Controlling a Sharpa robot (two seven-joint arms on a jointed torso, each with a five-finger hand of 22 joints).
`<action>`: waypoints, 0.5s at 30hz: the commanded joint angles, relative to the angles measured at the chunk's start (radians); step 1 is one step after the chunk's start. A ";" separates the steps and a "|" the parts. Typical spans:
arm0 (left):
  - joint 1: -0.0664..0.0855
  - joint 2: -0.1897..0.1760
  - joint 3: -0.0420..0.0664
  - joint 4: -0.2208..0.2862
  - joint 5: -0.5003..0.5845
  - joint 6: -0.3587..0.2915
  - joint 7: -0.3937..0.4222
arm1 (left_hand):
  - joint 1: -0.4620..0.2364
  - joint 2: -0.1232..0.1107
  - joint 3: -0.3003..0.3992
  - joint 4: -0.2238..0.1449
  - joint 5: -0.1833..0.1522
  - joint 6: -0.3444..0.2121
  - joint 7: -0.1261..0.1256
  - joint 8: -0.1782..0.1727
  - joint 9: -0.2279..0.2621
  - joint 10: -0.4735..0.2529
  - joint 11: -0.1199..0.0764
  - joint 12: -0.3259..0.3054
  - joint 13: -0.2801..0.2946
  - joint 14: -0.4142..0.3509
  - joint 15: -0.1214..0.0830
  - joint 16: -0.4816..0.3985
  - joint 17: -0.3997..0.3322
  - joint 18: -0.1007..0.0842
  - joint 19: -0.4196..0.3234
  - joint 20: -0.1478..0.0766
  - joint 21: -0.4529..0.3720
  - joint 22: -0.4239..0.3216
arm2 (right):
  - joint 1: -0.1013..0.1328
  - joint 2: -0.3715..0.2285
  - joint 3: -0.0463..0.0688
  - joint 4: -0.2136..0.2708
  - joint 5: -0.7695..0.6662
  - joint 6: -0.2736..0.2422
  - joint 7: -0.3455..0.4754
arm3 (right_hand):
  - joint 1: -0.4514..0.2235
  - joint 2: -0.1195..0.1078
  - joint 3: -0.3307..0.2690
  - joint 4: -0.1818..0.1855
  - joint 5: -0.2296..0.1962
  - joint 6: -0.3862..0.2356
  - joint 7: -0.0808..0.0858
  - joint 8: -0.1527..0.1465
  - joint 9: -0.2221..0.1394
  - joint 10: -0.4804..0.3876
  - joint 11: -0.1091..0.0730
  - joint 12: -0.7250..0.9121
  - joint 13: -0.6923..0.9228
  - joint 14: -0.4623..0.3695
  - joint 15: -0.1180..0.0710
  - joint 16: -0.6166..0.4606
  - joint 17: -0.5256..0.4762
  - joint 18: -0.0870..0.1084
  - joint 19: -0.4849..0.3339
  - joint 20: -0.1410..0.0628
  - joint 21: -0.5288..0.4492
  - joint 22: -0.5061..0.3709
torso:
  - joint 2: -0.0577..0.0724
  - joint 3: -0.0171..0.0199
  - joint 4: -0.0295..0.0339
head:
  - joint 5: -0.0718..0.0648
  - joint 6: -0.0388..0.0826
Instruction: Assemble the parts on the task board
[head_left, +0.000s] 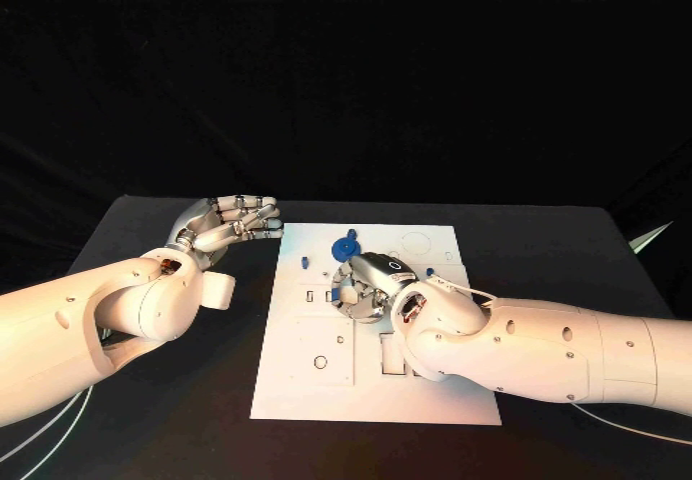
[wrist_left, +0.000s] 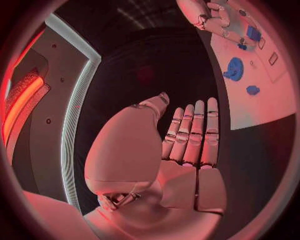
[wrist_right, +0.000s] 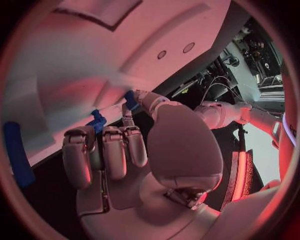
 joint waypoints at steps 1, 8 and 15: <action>0.001 0.001 0.001 0.001 -0.003 0.016 0.004 | -0.010 -0.001 0.000 0.002 -0.004 -0.004 0.033 -0.004 -0.001 0.001 0.003 -0.004 -0.001 -0.003 0.001 -0.007 0.001 0.009 -0.004 -0.001 -0.006 -0.001 | -0.001 0.001 0.000 0.000 -0.016 0.025 -0.005 | -0.003 -0.011 -0.006 -0.001 -0.002 -0.014 0.004 -0.008 -0.003 0.040 0.012 -0.009 0.201 0.104 0.008 0.006 0.263 -0.007 0.106 0.011 0.005 0.264 | 0.000 0.0006 0.0001 | 0.001 0.000; 0.001 0.001 0.001 -0.001 -0.003 0.016 0.004 | -0.010 -0.001 0.001 0.001 -0.004 -0.004 0.032 -0.004 -0.001 0.001 0.003 -0.004 -0.001 -0.003 0.001 -0.007 0.002 0.009 -0.007 0.000 -0.006 -0.002 | -0.002 0.001 0.000 0.001 -0.016 0.019 -0.002 | -0.008 -0.019 -0.012 0.000 -0.002 -0.028 0.010 -0.017 -0.009 0.025 0.018 -0.028 0.188 0.104 0.013 0.006 0.263 -0.007 0.106 0.016 0.005 0.264 | 0.000 0.0005 0.0005 | 0.001 0.000; 0.001 0.002 0.000 -0.002 -0.003 0.016 0.004 | -0.010 -0.001 0.001 0.001 -0.004 -0.004 0.032 -0.004 -0.001 0.001 0.003 -0.004 -0.001 -0.003 0.001 -0.007 0.002 0.009 -0.007 0.000 -0.006 -0.002 | -0.002 0.001 0.000 0.004 -0.016 0.002 0.001 | -0.023 -0.028 -0.029 0.013 -0.002 -0.045 0.015 -0.028 -0.016 0.011 0.023 -0.046 0.174 0.104 0.018 0.006 0.263 -0.007 0.106 0.022 0.005 0.264 | 0.000 0.0007 0.0004 | 0.001 0.002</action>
